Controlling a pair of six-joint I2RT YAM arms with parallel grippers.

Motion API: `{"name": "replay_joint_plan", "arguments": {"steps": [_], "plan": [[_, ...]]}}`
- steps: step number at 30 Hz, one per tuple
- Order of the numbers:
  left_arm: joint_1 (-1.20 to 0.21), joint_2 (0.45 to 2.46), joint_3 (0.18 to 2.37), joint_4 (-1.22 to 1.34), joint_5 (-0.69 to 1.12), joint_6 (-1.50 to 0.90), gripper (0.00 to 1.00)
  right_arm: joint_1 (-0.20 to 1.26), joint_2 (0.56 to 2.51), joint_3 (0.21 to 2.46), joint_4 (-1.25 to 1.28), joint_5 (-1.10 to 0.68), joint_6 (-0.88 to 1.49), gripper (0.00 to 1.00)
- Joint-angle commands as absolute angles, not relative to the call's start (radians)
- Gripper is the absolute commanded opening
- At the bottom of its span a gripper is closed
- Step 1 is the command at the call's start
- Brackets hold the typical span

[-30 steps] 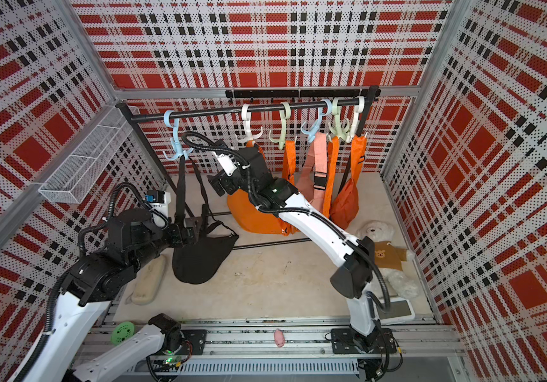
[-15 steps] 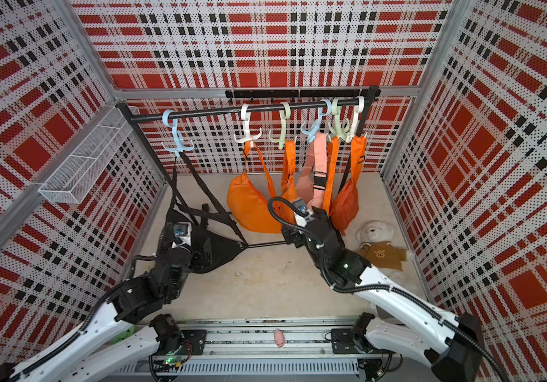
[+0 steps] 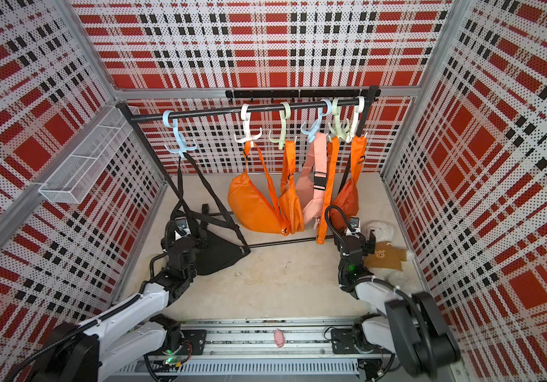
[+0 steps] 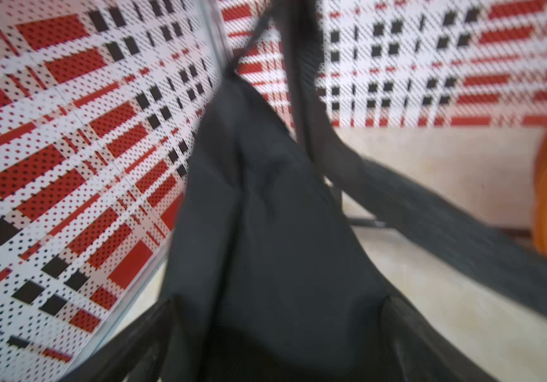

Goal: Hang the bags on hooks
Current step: Reset both arms

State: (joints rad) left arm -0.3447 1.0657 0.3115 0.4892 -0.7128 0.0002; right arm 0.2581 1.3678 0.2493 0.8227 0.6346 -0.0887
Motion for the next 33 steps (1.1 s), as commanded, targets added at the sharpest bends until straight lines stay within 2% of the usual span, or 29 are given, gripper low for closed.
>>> {"name": "replay_joint_plan", "arguments": {"steps": [1,3,5,7,9,10,13,14,21,33], "plan": [[-0.257,1.188,0.255,0.824,-0.561,0.095,0.99,0.277,1.580,0.202,1.414,0.596,-0.236,1.00],[-0.178,1.279,0.208,0.980,-0.464,0.024,0.99,0.267,1.644,0.231,1.418,0.568,-0.239,1.00],[-0.160,1.357,0.169,1.159,-0.434,0.035,0.99,0.230,1.606,0.206,1.382,0.510,-0.177,1.00],[-0.138,1.448,0.168,1.237,-0.406,0.030,0.99,0.165,1.632,0.174,1.419,0.380,-0.117,1.00],[-0.085,1.583,0.182,1.337,-0.281,0.010,0.99,0.160,1.670,0.233,1.386,0.393,-0.142,1.00],[-0.073,1.628,0.214,1.356,-0.238,0.013,1.00,0.163,1.640,0.258,1.292,0.395,-0.136,1.00],[-0.030,1.545,0.335,0.990,-0.143,-0.005,0.99,0.118,1.605,0.359,1.046,0.332,-0.084,1.00],[-0.026,1.556,0.368,0.955,-0.113,0.000,0.99,0.101,1.604,0.374,1.012,0.305,-0.070,1.00],[-0.072,1.576,0.391,0.959,-0.145,0.042,0.99,0.086,1.597,0.371,1.001,0.279,-0.061,1.00],[-0.073,1.578,0.407,0.931,-0.143,0.044,0.99,0.086,1.596,0.372,1.001,0.277,-0.060,1.00]]}}
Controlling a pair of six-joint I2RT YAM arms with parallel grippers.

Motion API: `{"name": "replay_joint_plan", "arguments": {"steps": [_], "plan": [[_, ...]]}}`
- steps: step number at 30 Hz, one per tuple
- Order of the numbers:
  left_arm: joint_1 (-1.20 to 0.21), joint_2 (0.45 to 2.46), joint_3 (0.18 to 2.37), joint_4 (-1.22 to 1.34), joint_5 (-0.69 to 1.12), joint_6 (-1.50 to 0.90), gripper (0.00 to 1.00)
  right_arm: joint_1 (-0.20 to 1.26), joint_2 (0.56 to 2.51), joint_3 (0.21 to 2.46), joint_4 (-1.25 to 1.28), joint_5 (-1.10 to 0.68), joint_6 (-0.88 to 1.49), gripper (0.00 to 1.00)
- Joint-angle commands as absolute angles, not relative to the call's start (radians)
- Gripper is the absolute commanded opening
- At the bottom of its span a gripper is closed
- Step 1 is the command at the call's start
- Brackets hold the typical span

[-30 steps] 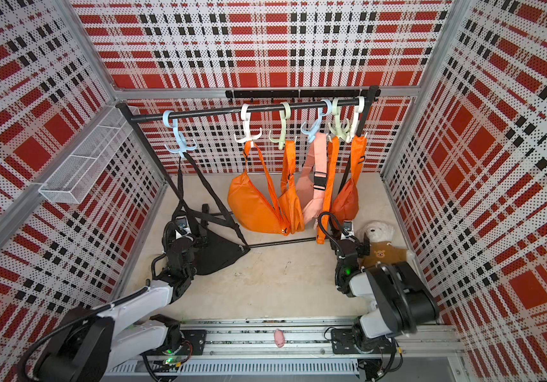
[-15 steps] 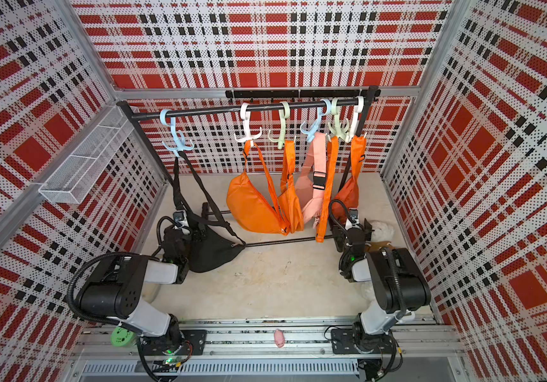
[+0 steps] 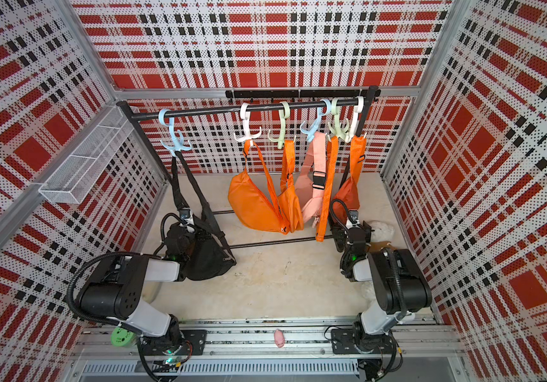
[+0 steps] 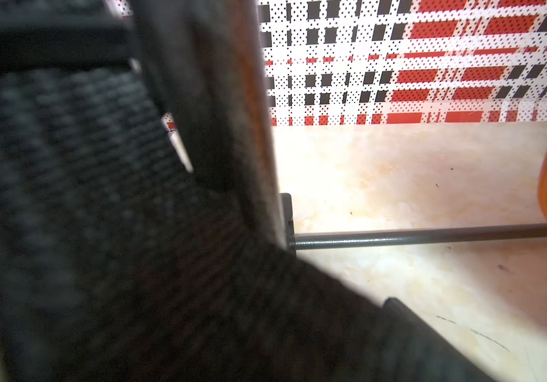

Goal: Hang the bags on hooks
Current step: Reset both arms

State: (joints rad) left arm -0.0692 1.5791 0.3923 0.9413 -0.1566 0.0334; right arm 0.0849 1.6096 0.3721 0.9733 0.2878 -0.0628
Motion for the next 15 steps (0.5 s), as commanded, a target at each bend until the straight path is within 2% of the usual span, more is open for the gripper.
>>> {"name": "replay_joint_plan", "arguments": {"steps": [1,4,15], "plan": [[-0.072,1.575,0.403,0.934,-0.141,0.043,0.99,0.086,1.598,0.378,0.992,0.277,-0.059,1.00],[-0.073,1.576,0.403,0.936,-0.141,0.044,0.99,0.066,1.595,0.391,0.956,0.227,-0.044,1.00],[-0.063,1.575,0.402,0.935,-0.126,0.037,0.99,0.063,1.592,0.386,0.965,0.216,-0.049,1.00]]}}
